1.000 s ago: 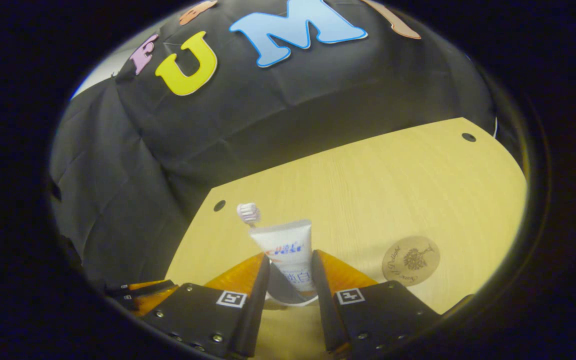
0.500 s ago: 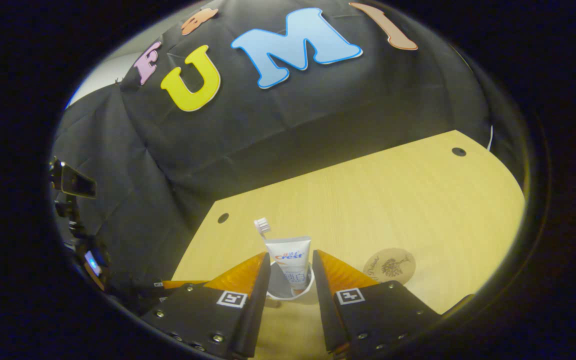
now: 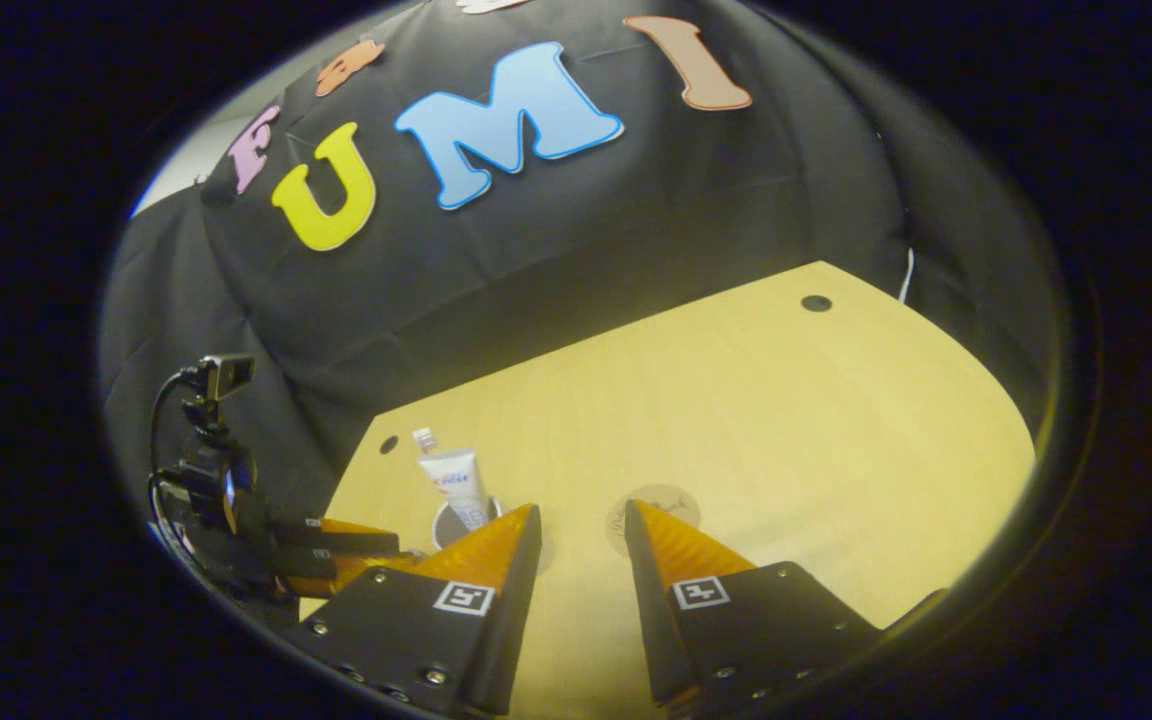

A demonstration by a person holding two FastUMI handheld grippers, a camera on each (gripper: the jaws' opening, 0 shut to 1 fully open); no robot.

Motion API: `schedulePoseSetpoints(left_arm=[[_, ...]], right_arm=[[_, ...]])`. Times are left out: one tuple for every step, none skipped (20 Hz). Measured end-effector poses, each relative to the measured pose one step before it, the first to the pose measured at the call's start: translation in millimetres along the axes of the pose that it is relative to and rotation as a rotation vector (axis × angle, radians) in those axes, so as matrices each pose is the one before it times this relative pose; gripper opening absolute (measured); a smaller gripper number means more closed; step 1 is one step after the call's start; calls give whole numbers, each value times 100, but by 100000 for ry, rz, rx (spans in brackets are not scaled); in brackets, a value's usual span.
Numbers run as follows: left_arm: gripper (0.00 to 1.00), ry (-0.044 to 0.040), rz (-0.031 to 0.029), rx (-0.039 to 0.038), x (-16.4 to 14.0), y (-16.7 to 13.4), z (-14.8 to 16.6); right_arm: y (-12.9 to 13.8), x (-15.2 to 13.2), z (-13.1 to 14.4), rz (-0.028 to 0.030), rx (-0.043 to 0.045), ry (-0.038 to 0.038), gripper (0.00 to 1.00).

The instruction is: Put the toothbrush and toothpaste on the desktop into the cup, then pick up the cup and place it on the coaster on the desktop.

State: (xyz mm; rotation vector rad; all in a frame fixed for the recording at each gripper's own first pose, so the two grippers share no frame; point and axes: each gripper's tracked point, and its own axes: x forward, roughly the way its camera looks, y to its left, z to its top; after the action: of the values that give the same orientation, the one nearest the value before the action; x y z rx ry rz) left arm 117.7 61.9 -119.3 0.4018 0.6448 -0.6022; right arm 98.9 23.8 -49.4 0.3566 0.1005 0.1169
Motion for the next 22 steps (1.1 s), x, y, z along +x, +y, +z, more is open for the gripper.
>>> schedulePoseSetpoints(left_arm=[[53,2510,-718,3641,149,-1,13],[48,1521,-633,3361,527,-59,434],[43,1891,-374,2705,301,10,213],[47,780,-464,2272,450,-57,290],[43,1067,-805,1383,341,-65,121],[43,438,-1003,401,263,-183,174],[47,326,-716,-145,225,-120,152],[51,-82,23,-903,129,-3,187],[51,567,47,-1432,189,84,70],[60,1977,268,-1394,78,52,-628],[55,1085,-176,-1542,29,110,-291],[56,-107,-572,-1296,38,34,2],[56,614,-339,-587,-66,154,-209],[60,771,-106,-189,153,-29,-225],[55,499,-436,-42,121,54,-48],[55,742,-293,326,41,-50,53],[55,721,-301,382,68,20,129],[55,763,-426,477,148,-12,179],[55,614,-604,516,172,-81,197],[55,599,-619,391,468,-252,307],[55,825,-592,251,313,-173,80],[55,1344,-728,-7,188,-268,-95]], right_arm=[[-730,-351,-376,-1566,1220,364,50],[-738,-375,-222,-1461,1106,-6,50],[-582,-191,-209,-1159,1139,-53,50],[-468,-275,-154,-948,1057,19,50],[-464,-194,-162,-918,978,-78,50],[-345,-104,-123,-686,1015,72,50],[-348,-53,-91,-577,1004,41,50],[-315,-86,23,-538,918,-73,50],[-230,41,-22,-453,725,-43,50],[-174,0,55,-422,479,-254,50],[-319,-45,63,-388,282,-191,50],[-410,-45,-13,-698,243,64,50],[-348,28,-58,-664,461,17,50],[-270,-1,-79,-557,749,177,50],[-291,52,-79,-540,1044,392,50],[-160,44,-145,-361,1074,428,50],[-230,32,-191,-436,923,280,50],[-141,42,-119,-327,556,320,50],[-108,-14,-160,-412,194,290,50],[-195,-5,-147,-330,122,212,50],[-107,-50,-171,-256,188,277,50],[-80,33,-82,-301,367,161,46]])
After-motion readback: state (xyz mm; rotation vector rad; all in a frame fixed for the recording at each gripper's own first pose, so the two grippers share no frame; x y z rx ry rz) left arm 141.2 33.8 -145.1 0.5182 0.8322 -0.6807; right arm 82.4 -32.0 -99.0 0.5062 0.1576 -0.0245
